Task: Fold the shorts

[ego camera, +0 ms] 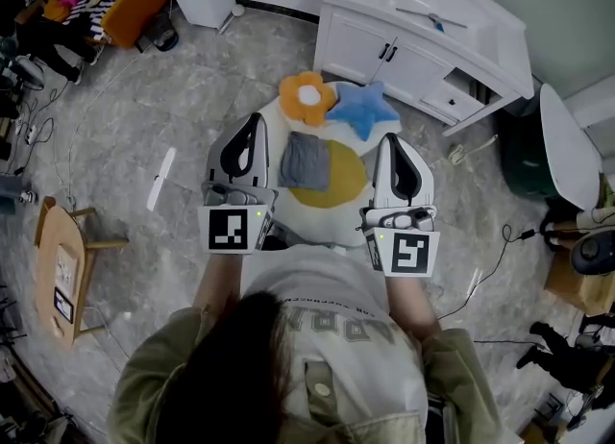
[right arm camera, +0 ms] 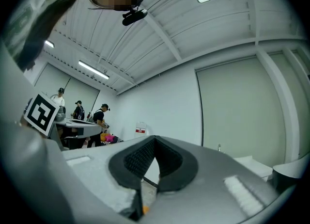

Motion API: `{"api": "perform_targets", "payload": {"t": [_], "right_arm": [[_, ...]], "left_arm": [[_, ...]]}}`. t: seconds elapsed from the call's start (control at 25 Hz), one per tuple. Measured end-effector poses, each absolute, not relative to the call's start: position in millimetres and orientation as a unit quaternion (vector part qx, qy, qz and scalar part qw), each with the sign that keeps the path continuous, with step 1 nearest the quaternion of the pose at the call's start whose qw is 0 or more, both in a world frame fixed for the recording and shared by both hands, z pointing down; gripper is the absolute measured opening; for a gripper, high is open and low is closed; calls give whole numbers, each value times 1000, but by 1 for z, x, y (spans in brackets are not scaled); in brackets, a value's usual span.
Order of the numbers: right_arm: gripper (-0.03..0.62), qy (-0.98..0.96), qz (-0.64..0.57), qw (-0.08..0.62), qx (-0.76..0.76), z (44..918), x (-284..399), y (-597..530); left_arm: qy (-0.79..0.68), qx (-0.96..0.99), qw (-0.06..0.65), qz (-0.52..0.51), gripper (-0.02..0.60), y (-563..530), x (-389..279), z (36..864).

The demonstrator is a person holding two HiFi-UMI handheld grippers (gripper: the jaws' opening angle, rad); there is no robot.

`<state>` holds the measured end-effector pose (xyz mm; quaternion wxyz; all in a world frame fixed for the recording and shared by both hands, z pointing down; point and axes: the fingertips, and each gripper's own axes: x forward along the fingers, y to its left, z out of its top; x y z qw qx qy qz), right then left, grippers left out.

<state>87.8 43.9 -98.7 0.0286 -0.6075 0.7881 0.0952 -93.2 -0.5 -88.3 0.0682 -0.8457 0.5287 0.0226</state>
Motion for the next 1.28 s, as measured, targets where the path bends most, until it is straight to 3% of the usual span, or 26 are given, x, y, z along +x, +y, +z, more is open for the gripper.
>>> {"api": "perform_targets", "payload": {"t": [0.52, 0.84, 1.28], "right_arm": [[-2, 776, 91, 38, -622, -116, 80, 41], [-2, 786, 103, 5, -609, -104, 78, 49], [-2, 781, 93, 42, -616, -118, 76, 55]], "left_arm": [[535, -842, 58, 37, 9, 3, -99, -95], [529, -845, 69, 23, 9, 10, -99, -92], [528, -846, 70, 18, 9, 21, -97, -88]]}}
